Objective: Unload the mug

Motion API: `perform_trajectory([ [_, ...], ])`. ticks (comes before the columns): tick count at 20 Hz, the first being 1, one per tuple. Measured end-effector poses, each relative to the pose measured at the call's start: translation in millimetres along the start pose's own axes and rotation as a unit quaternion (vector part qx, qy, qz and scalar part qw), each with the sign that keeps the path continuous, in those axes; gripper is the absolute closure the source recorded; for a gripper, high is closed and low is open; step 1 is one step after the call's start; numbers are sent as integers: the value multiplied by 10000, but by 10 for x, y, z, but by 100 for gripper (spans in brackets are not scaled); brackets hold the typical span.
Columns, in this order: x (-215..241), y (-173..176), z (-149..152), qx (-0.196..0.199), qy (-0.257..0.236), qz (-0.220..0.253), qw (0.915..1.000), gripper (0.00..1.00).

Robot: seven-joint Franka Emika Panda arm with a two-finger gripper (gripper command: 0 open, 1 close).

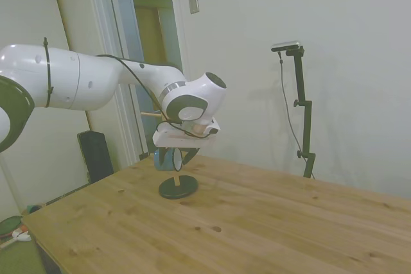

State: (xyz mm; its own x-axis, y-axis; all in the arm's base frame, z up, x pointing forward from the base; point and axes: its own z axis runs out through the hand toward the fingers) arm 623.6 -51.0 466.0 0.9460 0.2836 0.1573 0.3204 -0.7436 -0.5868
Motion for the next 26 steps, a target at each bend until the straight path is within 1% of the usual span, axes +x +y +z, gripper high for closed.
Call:
perform_trajectory([
  [4, 14, 13, 45, 300, -312, -303, 9986, 0],
  [6, 46, 23, 75, 360, -376, -368, 9980, 0],
  [11, 162, 56, 118, 380, -363, -458, 9976, 0],
  [16, 233, 23, 232, 595, -261, -855, 9942, 0],
  [17, 239, 20, 247, 623, -251, -906, 9936, 100],
  [26, 231, 21, 457, 1061, -162, -1286, 9859, 100],
])
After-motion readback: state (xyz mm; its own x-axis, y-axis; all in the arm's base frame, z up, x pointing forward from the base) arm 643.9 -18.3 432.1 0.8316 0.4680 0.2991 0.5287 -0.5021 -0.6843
